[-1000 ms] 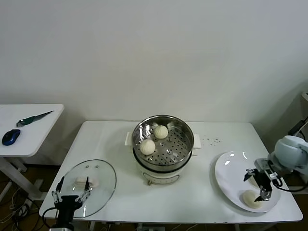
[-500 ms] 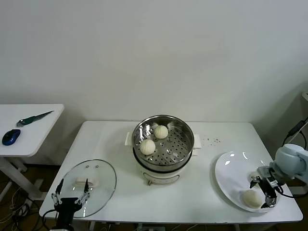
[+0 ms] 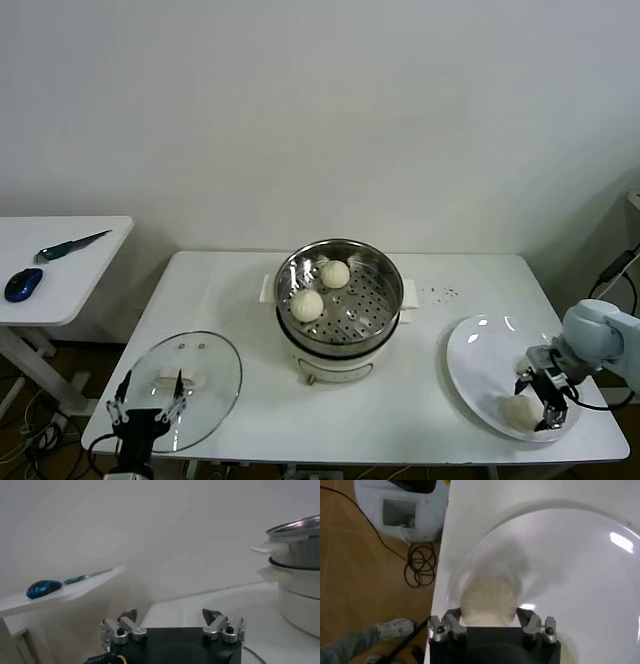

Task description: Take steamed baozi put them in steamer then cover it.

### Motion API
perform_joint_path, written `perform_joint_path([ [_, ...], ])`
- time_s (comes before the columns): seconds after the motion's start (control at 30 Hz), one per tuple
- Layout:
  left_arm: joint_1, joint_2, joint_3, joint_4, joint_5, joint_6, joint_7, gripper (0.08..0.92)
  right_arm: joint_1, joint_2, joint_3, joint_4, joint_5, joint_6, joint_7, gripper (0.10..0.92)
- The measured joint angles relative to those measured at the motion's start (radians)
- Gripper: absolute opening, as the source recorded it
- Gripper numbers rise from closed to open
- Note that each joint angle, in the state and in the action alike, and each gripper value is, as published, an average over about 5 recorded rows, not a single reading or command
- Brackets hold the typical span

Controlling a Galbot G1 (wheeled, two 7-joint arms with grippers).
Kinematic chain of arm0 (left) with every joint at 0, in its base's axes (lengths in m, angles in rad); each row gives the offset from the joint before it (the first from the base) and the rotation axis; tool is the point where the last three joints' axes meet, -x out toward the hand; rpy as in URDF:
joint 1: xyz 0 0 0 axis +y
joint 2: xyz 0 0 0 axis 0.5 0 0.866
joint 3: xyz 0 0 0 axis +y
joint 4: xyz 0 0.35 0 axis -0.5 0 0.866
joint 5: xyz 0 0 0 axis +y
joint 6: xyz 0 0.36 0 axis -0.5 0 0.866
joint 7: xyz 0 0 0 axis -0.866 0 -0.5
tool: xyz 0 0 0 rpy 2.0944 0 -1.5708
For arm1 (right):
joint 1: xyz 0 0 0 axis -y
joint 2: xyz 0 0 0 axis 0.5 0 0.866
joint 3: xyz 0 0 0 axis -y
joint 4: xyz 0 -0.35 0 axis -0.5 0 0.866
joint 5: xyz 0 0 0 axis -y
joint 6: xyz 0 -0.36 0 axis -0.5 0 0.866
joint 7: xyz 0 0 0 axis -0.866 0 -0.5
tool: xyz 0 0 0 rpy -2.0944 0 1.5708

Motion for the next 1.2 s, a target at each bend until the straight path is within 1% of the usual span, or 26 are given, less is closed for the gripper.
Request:
perform_joint_path([
  [0.4,0.002,0.001,0.006,0.002,0.003,-0.001,-0.002,0.823,0.063,0.014,-0.041,-0.019,0.02,0.05,-0.011,0.696],
  [0.63,0.006,0.001,0.008,0.0,0.006,-0.001,-0.002,0.823,0.248,0.06,-0.162,-0.037,0.055,0.141,-0.029,0.692],
  [0.97,0.012,-0.004,0.01,-0.007,0.011,0.001,0.002,0.823,0.662,0.249,-0.391,-0.076,0.09,0.364,-0.047,0.696],
  [1.2,0.009,-0.004,0.013,-0.004,0.011,0.004,0.005,0.823,0.813,0.411,-0.42,-0.052,0.09,0.5,-0.059,0.696],
])
